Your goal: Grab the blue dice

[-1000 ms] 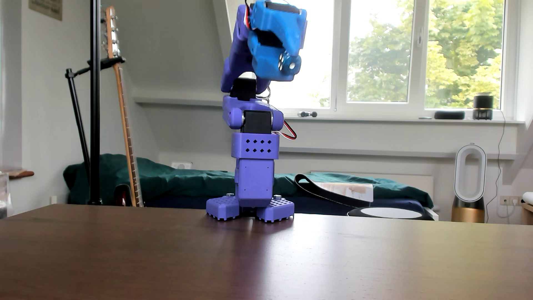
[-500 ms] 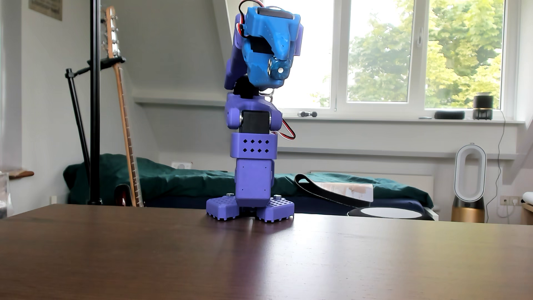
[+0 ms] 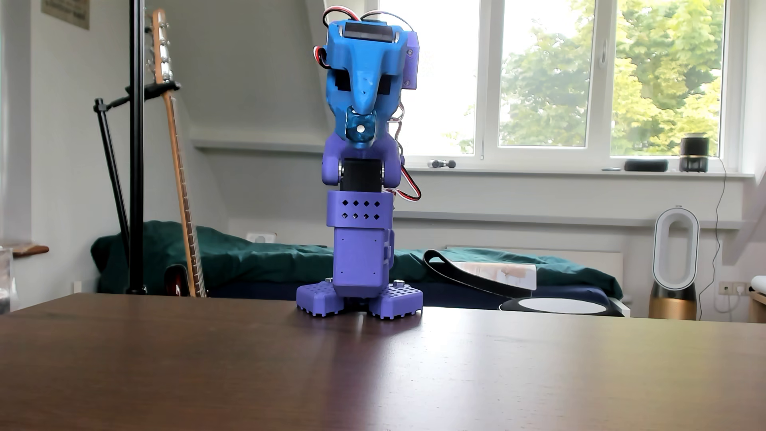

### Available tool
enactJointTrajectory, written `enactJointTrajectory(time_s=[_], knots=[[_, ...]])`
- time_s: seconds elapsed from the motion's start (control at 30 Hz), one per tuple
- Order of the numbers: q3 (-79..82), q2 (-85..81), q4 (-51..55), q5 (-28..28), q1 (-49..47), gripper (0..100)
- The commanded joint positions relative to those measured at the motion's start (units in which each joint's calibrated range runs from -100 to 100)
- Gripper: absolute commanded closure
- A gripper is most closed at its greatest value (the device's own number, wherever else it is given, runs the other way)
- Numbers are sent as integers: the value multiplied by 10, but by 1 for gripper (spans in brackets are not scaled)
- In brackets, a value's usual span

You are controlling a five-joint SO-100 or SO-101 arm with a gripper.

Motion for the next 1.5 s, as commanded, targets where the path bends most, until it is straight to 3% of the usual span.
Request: enactJointTrajectory(time_s=[0.0, 0.13, 0.4, 1.47], knots=[[-36, 1, -19, 2, 4, 98], [-34, 5, -18, 3, 4, 97], [-4, -2, -19, 14, -21, 84], [-2, -2, -20, 15, -16, 84]])
